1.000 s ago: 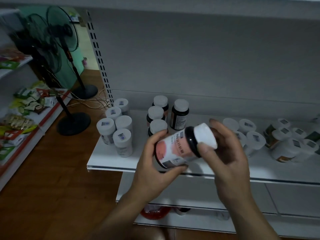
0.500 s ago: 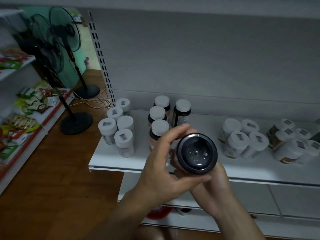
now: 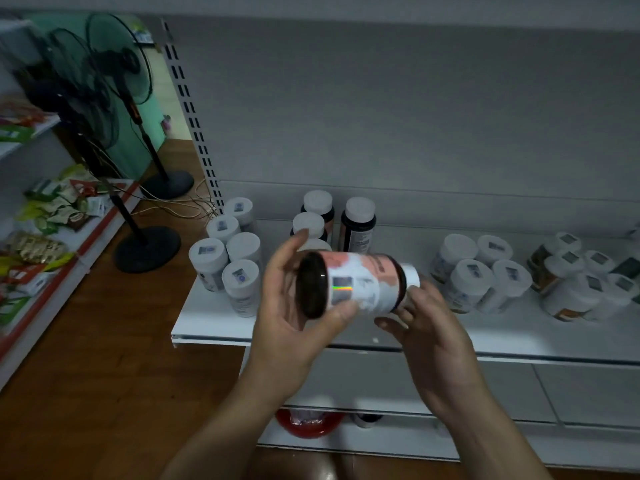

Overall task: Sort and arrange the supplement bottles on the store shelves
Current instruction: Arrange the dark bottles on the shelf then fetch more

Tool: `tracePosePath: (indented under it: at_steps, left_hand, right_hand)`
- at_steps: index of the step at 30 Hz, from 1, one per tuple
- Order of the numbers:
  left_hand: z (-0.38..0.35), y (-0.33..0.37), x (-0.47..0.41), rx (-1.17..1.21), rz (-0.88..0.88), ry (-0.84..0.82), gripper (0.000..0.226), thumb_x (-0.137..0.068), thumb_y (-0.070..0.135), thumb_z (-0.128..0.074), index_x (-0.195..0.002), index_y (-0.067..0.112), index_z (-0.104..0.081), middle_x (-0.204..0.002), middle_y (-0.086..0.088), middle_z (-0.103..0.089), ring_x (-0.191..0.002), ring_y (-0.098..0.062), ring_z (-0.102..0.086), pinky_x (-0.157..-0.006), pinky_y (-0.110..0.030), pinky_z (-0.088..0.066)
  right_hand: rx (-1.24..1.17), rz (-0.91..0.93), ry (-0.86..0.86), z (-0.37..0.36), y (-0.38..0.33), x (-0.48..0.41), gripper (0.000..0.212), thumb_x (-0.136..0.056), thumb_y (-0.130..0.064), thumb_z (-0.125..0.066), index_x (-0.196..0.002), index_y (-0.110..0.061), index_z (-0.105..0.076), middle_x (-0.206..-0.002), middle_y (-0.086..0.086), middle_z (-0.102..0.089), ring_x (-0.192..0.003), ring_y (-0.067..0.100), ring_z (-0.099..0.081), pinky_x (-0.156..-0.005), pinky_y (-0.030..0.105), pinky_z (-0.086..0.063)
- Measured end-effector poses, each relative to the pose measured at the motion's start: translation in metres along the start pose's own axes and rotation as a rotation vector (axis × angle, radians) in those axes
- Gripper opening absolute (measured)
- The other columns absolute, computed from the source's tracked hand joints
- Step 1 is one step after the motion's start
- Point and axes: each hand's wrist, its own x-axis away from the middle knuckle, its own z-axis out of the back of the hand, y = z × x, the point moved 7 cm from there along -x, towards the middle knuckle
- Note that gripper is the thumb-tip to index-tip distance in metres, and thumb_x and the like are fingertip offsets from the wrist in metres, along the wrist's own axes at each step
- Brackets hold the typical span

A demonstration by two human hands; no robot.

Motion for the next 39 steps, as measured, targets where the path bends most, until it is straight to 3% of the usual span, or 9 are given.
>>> tracePosePath:
  at_steps: [3,6,8,13,18,24,29,35,39]
  left_hand:
    - [0.005,-0.017,-0.003,0.147,0.192,0.067,0.054,-0.081,0.030,-0.076,-0.129,0.034,-0.052,-0.119,0.005,-0.067,-0.113,-0.017,-0.065,-0.084,-0.029,-0.057]
    - [0.007,-0.030,0.000,0.141,0.318,0.063,0.058,-0.081,0.047,-0.069,-0.130,0.022,-0.053,-0.117,0.001,-0.069,-0.112,-0.018,-0.065,-0.088,-0.032,-0.057]
    - [0.009,-0.031,0.001,0.059,0.316,0.023,0.062,-0.077,0.049,-0.071,-0.131,0.025,-0.052,-0.119,0.004,-0.069,-0.114,-0.014,-0.064,-0.095,-0.034,-0.053]
    - [0.011,-0.028,0.002,0.044,0.216,-0.116,0.071,-0.078,0.010,-0.066,-0.140,0.034,-0.040,-0.124,0.013,-0.062,-0.119,-0.014,-0.060,-0.092,-0.030,-0.054]
    - [0.017,-0.031,0.002,0.076,0.250,-0.009,0.057,-0.075,0.025,-0.069,-0.129,0.023,-0.052,-0.116,0.004,-0.069,-0.113,-0.017,-0.064,-0.084,-0.026,-0.056]
    - [0.016,-0.029,0.006,-0.005,0.182,-0.106,0.069,-0.072,0.031,-0.072,-0.136,0.034,-0.044,-0.131,0.013,-0.060,-0.124,-0.009,-0.056,-0.099,-0.026,-0.049]
    - [0.019,-0.031,0.006,0.038,0.272,0.003,0.044,-0.080,0.039,-0.073,-0.120,0.026,-0.061,-0.109,0.005,-0.071,-0.105,-0.017,-0.067,-0.079,-0.029,-0.056]
    - [0.020,-0.029,0.012,0.059,0.215,-0.069,0.063,-0.074,0.032,-0.070,-0.133,0.030,-0.049,-0.128,0.007,-0.062,-0.116,-0.015,-0.062,-0.079,-0.028,-0.055]
    - [0.024,-0.027,0.012,0.072,0.219,-0.021,0.043,-0.080,0.026,-0.068,-0.122,0.031,-0.061,-0.111,0.005,-0.069,-0.097,-0.016,-0.070,-0.075,-0.027,-0.057]
  right_hand:
    - [0.212,0.124,-0.091,-0.006,-0.011,0.004,0.055,-0.075,-0.042,-0.065,-0.129,-0.034,-0.056,-0.126,-0.006,-0.065,-0.117,0.015,-0.061,-0.092,0.036,-0.053]
    - [0.314,0.172,-0.098,-0.008,-0.018,0.006,0.051,-0.075,-0.041,-0.066,-0.125,-0.032,-0.058,-0.119,-0.009,-0.068,-0.112,0.013,-0.063,-0.085,0.026,-0.054]
    - [0.326,0.136,-0.046,-0.005,-0.017,0.006,0.048,-0.071,-0.046,-0.067,-0.116,-0.029,-0.065,-0.110,-0.006,-0.071,-0.102,0.017,-0.068,-0.077,0.027,-0.057]
    - [0.328,0.063,0.047,0.000,-0.011,0.003,0.036,-0.081,-0.046,-0.059,-0.107,-0.023,-0.071,-0.097,-0.001,-0.073,-0.088,0.022,-0.069,-0.062,0.024,-0.053]
    - [0.331,0.097,0.014,-0.002,-0.012,0.008,0.041,-0.082,-0.045,-0.061,-0.121,-0.031,-0.061,-0.106,-0.007,-0.070,-0.084,0.015,-0.068,-0.064,0.026,-0.054]
    - [0.251,0.044,0.068,0.002,-0.009,0.009,0.029,-0.083,-0.038,-0.070,-0.107,-0.021,-0.069,-0.095,0.008,-0.071,-0.058,0.017,-0.059,-0.052,0.024,-0.050]
    - [0.361,0.129,-0.024,-0.003,-0.014,0.014,0.045,-0.080,-0.049,-0.060,-0.123,-0.035,-0.059,-0.106,-0.007,-0.068,-0.080,0.012,-0.066,-0.064,0.024,-0.054]
    - [0.282,0.111,0.073,-0.002,-0.014,0.013,0.030,-0.082,-0.036,-0.060,-0.107,-0.023,-0.069,-0.090,0.005,-0.068,-0.060,0.011,-0.059,-0.054,0.021,-0.049]
    - [0.365,0.160,-0.008,-0.009,-0.017,0.018,0.035,-0.083,-0.044,-0.060,-0.117,-0.035,-0.062,-0.098,-0.009,-0.069,-0.075,0.008,-0.064,-0.062,0.023,-0.053]
